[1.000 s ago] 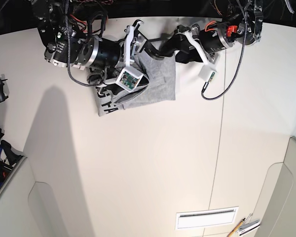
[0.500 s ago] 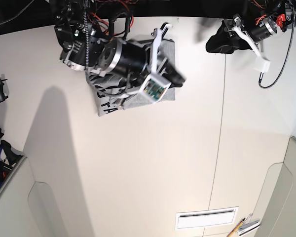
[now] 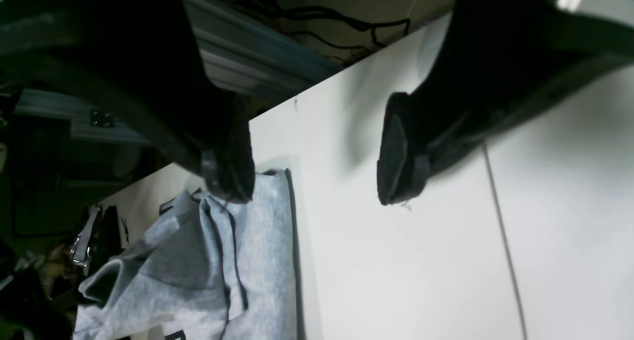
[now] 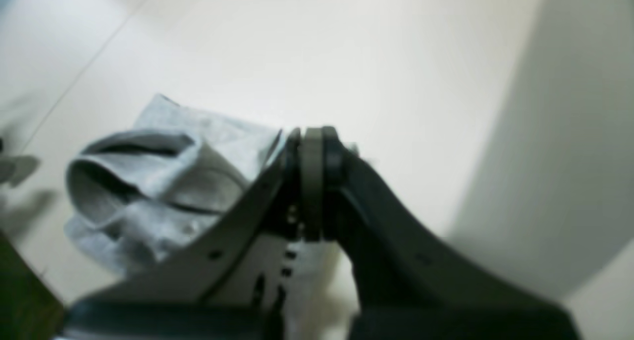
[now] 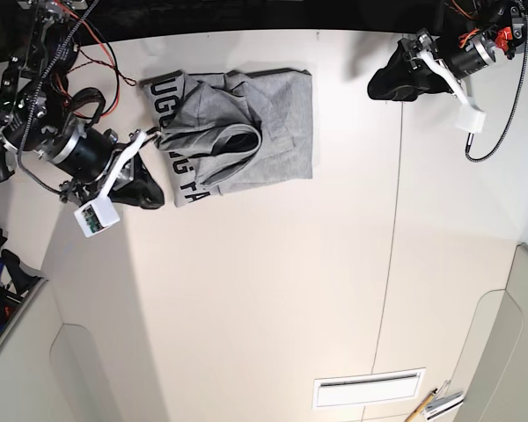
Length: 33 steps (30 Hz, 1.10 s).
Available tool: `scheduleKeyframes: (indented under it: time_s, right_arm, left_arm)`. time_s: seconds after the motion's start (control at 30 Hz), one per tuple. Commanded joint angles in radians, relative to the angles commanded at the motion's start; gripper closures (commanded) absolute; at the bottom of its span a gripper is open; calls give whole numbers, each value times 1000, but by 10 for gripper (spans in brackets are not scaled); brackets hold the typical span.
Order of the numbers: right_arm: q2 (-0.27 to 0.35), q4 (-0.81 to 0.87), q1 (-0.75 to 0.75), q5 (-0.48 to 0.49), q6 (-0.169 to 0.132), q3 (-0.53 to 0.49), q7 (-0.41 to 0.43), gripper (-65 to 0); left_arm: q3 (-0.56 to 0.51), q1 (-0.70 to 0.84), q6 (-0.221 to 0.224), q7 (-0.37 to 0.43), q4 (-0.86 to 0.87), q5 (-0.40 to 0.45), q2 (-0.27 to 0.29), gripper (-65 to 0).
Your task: Fold the T-shirt properly
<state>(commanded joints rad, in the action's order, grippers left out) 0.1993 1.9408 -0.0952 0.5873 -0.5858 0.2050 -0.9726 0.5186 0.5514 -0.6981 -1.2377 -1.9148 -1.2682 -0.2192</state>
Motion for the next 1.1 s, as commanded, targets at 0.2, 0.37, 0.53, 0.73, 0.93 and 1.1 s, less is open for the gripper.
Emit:
scheduleKeyframes:
  time_s: [0.2,0.37,0.53,0.73,0.93,1.1]
  right_arm:
    - [0,-96,-53,151,-21,-23,-14,0]
    - [-3,-95,-107,183,-32,-244,-24,0]
    - [-54,-82,-113,166,-32,-468,-30,0]
    - [-125,-60,-69,63,-24,-457,-19,0]
    - [-125,79,-47,68,-20,-286,-32,0]
    - [-77,172,-62,114,-20,-85,-94,0]
  left_arm:
    - [0,0,0,3,0,0,0,-421]
    - [0,-6,0,8,0,0,0,-421]
    - [0,-5,0,7,0,0,0,-421]
    - [0,-5,0,7,0,0,0,-421]
    - [0,-6,0,7,0,0,-1,-421]
    - [0,-15,0,6,0,1,-1,-421]
